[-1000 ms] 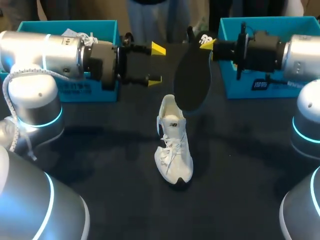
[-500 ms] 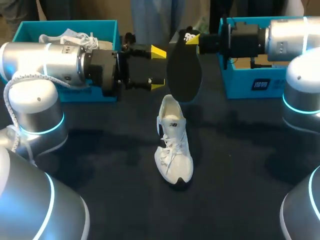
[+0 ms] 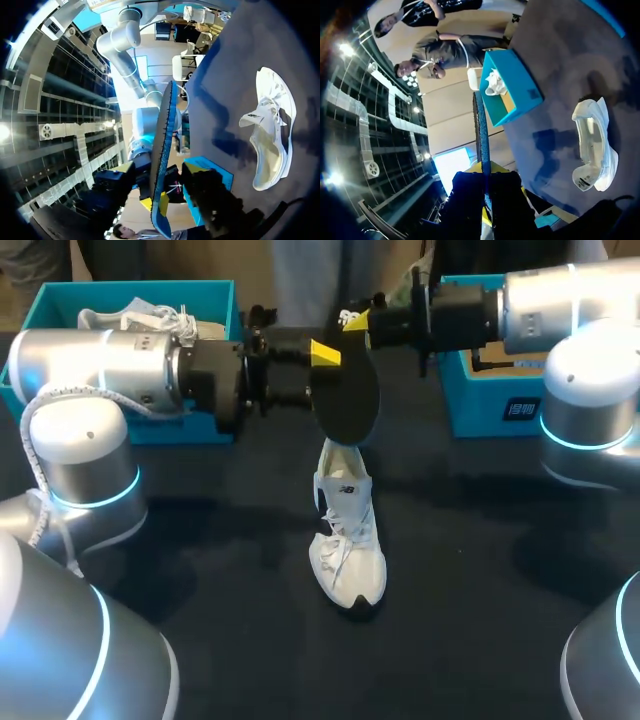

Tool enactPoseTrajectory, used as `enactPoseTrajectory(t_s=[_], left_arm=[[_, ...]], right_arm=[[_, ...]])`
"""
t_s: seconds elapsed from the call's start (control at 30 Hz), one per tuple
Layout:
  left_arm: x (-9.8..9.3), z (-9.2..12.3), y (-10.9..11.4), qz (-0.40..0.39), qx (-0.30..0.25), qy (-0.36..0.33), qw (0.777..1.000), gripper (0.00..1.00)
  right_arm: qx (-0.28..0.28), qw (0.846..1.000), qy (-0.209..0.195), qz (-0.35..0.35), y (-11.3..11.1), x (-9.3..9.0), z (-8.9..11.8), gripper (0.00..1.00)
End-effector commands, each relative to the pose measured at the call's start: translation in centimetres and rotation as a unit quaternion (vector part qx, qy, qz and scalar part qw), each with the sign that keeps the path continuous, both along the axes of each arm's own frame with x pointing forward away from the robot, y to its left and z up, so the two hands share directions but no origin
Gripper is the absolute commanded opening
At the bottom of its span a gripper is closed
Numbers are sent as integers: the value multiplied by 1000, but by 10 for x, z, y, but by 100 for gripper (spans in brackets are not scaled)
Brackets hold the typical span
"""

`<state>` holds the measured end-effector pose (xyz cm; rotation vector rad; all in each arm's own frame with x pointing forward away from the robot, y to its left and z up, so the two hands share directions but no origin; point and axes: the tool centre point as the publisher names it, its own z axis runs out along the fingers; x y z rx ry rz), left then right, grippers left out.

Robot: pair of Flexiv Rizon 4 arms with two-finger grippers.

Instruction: Take the shoe out of the shoebox, open the shoe tongue, remove and reinsert the insole, then place the shoe into the shoebox

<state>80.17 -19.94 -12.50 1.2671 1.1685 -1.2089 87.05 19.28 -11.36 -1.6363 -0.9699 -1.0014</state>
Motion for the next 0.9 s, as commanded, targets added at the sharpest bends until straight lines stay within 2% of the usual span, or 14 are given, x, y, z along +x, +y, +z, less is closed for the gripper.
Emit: enactPoseTrajectory(t_s=[0.03,0.07,0.1,0.3,0.43,0.47,0.5,0.9], left_arm=[[0,0,-1,-3,0,-2,1000,13],[0,0,-1,-3,0,-2,1000,2],[0,0,0,-3,1,-2,1000,0],[1,-1,-1,0,-8,7,1000,0],[2,0,0,0,-14,14,1000,0],[3,0,0,-1,-14,16,1000,0],[3,0,2,-2,-15,19,1000,0],[3,6,28,-9,-11,32,999,0]], right_arm=[[1,1000,2,-4,3,-2,-2,0],[1,1000,2,-4,3,-2,-2,0],[1,1000,3,-4,3,-3,-3,0],[6,1000,3,4,10,-2,-1,0],[14,1000,-11,7,12,-5,-1,2],[16,1000,-20,4,11,-6,-1,28],[15,999,-29,0,11,-7,0,100],[-4,993,-114,30,-19,-39,2,100]])
